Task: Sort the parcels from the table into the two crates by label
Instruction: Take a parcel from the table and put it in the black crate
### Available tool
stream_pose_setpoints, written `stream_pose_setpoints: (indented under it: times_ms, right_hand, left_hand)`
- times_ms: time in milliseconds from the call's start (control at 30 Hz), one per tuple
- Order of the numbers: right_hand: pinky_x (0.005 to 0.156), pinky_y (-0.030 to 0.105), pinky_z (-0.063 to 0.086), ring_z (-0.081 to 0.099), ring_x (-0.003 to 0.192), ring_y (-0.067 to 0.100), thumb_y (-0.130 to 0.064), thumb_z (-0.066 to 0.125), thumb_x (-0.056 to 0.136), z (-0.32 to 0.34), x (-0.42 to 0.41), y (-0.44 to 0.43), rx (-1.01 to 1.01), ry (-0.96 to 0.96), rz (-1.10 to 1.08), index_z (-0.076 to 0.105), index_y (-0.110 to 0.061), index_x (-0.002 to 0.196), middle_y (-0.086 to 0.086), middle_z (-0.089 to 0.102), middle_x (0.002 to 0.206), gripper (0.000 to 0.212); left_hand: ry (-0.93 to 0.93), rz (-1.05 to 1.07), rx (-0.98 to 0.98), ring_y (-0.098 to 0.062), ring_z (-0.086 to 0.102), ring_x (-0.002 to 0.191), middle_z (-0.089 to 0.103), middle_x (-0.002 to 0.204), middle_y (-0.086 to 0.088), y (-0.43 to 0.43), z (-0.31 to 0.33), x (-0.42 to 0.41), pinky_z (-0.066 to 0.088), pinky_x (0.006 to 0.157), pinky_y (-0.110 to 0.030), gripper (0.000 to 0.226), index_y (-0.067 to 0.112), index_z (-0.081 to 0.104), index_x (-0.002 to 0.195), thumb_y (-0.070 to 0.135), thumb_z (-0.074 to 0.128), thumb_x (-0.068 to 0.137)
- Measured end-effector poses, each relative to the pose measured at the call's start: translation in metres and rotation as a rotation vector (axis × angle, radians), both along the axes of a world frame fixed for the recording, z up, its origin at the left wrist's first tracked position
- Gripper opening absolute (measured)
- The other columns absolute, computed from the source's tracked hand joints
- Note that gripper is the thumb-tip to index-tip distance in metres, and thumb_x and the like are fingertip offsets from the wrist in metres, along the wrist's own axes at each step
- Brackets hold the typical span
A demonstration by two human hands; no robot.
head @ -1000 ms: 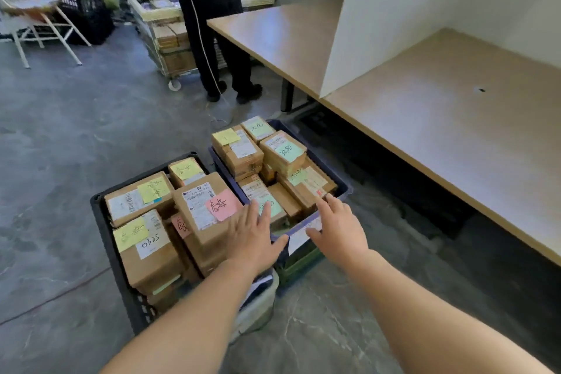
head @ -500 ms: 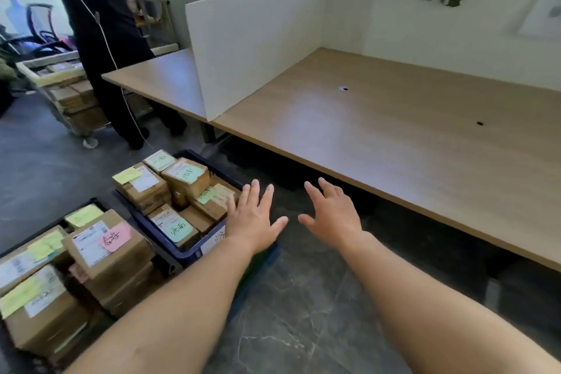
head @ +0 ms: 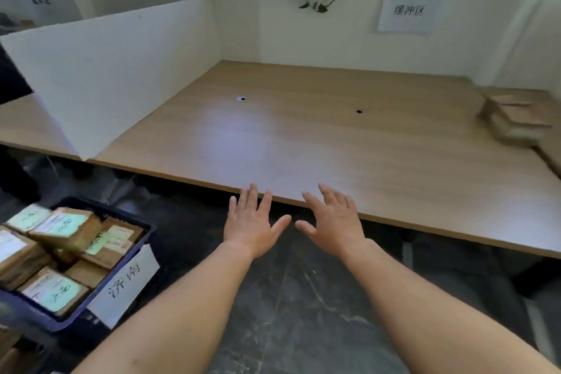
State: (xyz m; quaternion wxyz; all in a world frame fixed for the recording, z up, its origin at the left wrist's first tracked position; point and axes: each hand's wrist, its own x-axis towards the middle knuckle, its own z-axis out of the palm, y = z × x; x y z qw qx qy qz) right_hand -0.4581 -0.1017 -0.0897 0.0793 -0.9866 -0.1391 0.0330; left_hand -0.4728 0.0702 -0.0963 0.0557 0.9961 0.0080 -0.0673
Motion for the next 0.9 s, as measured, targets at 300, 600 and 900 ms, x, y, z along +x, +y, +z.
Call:
stream_pose_setpoints:
  times_ms: [300, 600, 900]
  right_hand:
    - [0.12, 0.048, 0.006, 0.012, 0.148, 0.029, -0.056, 0.039, 0.097, -0.012, 0.043, -0.103, 0.021, -0.003, -0.275, 0.016, -0.03, 0.154, 0.01, 0.008, 0.162, 0.066]
    - [0.12, 0.046, 0.004, 0.01, 0.148, 0.028, -0.058, 0.036, 0.097, 0.002, 0.14, -0.209, -0.067, 0.025, -0.518, 0.012, -0.029, 0.154, 0.009, 0.004, 0.163, 0.069]
    - [0.119, 0.045, 0.007, 0.013, 0.147, 0.026, -0.057, 0.039, 0.096, 0.009, 0.264, -0.266, -0.098, 0.025, -0.638, 0.016, -0.028, 0.154, 0.01, 0.01, 0.162, 0.069]
  left_hand:
    - [0.027, -0.236, -0.031, -0.023, -0.017, 0.148, -0.02, 0.161, -0.008, -0.099, -0.022, 0.081, -0.008, 0.12, -0.039, 0.077, 0.025, -0.008, 0.155, 0.067, 0.017, 0.096]
    - [0.028, -0.438, -0.129, -0.022, -0.016, 0.149, -0.017, 0.162, -0.008, -0.215, -0.015, 0.217, -0.007, 0.121, -0.039, 0.076, 0.024, -0.007, 0.156, 0.066, 0.017, 0.096]
    - [-0.001, -0.552, -0.172, -0.023, -0.012, 0.15, -0.013, 0.162, -0.009, -0.287, -0.002, 0.366, -0.006, 0.12, -0.039, 0.076, 0.022, -0.003, 0.156, 0.065, 0.02, 0.097]
